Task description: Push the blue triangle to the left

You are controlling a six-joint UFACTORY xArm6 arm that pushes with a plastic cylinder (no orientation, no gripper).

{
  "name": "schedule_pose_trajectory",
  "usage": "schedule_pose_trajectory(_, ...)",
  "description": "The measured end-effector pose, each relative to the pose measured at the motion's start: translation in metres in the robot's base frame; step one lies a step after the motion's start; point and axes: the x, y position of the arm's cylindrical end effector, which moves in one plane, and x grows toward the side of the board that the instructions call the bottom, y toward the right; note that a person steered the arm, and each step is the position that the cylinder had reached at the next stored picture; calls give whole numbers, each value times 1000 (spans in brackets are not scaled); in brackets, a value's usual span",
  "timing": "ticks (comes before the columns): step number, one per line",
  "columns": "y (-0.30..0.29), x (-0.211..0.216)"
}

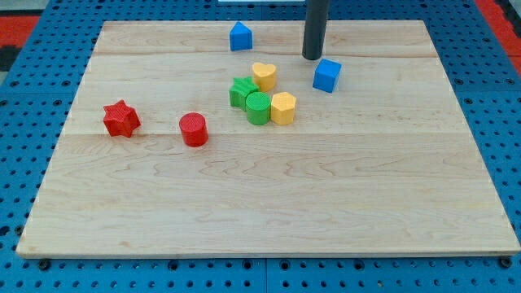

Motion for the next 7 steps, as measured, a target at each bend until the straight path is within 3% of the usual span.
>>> schedule_pose_trajectory(1, -15, -23)
schedule_pose_trajectory(2, -63, -85)
schedule_pose_trajectory(3, -96, -35)
schedule_pose_trajectory(4, -178, -52)
schedule_pose_trajectory(5, -99, -46)
schedule_pose_trajectory(7, -172, -86)
